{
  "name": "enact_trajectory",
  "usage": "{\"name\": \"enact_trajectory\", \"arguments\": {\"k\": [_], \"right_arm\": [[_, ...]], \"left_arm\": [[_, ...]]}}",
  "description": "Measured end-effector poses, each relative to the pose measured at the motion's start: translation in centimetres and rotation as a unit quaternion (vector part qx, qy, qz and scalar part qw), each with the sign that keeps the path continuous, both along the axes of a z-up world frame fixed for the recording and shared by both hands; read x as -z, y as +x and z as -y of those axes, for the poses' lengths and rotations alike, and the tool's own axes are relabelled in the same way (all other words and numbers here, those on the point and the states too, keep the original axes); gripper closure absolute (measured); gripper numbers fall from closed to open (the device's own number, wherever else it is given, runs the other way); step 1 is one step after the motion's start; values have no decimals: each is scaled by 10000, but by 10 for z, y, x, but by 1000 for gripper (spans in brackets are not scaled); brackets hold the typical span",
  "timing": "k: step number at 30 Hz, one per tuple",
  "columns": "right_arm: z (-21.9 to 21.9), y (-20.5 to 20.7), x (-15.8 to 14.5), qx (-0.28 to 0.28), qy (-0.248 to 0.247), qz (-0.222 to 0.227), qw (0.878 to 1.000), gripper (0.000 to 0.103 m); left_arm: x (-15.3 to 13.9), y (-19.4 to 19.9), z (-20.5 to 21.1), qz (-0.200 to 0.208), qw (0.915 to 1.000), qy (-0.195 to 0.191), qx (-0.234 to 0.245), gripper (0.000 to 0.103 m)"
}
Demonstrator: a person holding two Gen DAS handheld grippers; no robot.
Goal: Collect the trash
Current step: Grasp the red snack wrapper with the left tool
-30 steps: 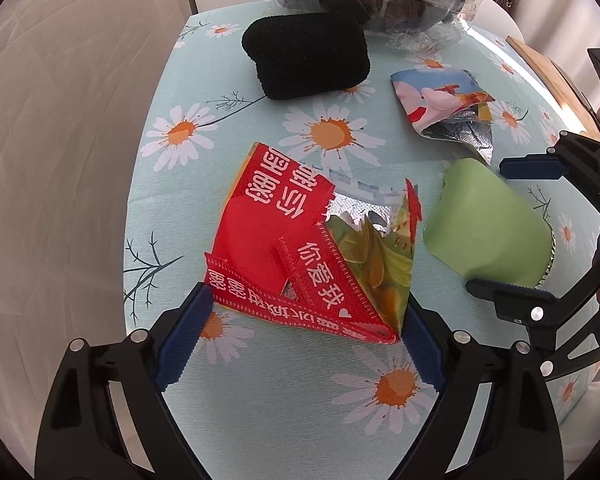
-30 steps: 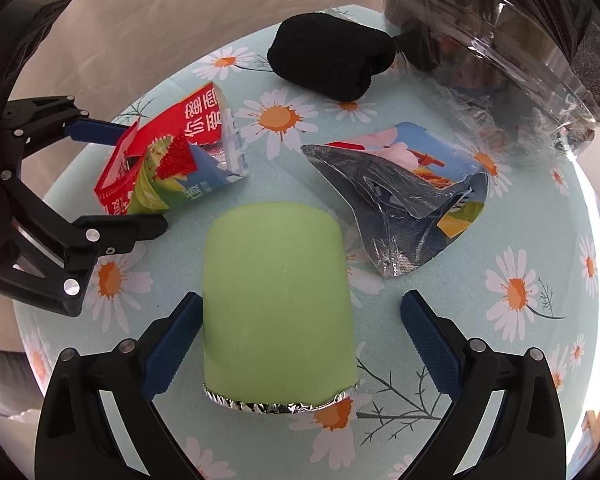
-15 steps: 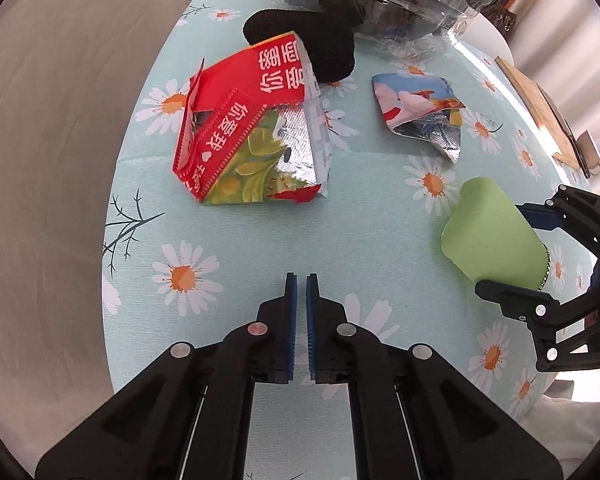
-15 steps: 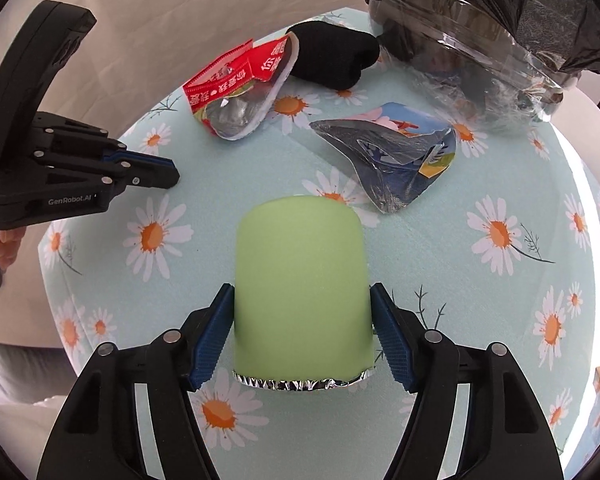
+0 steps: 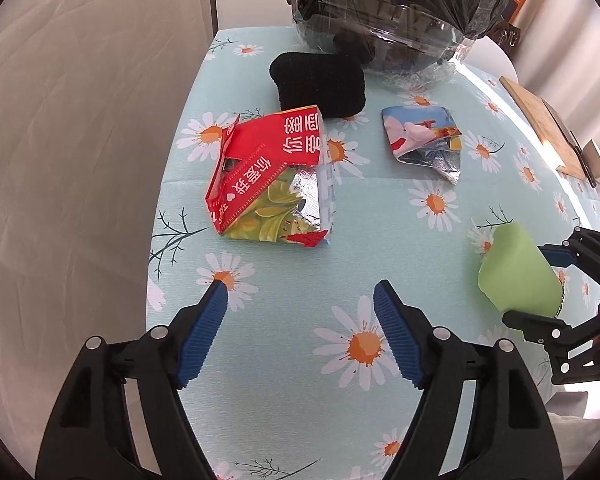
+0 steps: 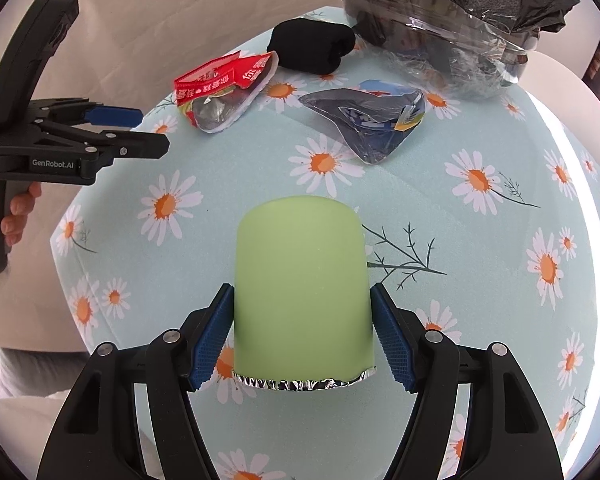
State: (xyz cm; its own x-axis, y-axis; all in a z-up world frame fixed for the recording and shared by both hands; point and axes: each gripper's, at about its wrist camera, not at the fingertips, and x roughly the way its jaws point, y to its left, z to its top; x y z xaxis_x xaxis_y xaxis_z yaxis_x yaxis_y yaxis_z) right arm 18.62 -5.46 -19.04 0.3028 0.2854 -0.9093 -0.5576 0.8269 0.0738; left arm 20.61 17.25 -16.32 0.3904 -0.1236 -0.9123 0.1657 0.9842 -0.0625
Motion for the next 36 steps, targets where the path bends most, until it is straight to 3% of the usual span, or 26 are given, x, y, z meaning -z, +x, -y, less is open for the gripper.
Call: {"name": "enact_trajectory", "arguments": {"k": [12,19,27,29,33,36], "right_arm": [[-4,36,-8,-4,-39,-99,9999,39],[-7,59,-9,-91,-94,-127,9998,39],[-9,70,-3,-101,-57,-232,9997,38],[-7,70,-3,-73,-59,-247,9997,38],[-6,68,-3,-21,-48,-234,9997,38],[-4,64,-5,2,-54,-199,9998,38]], "left_arm": [[2,54,-2,-82,9999,-75,66,16],[9,88,-3,-174,9995,222,-112,7],[27,97,-1,-223,9983,538,-80,6],[33,95,0,-320,9975,630,-35,12],[30,89,-11,-345,9985,408,-142,30],[26,84,-16,-398,9990,149,-129,37]]}}
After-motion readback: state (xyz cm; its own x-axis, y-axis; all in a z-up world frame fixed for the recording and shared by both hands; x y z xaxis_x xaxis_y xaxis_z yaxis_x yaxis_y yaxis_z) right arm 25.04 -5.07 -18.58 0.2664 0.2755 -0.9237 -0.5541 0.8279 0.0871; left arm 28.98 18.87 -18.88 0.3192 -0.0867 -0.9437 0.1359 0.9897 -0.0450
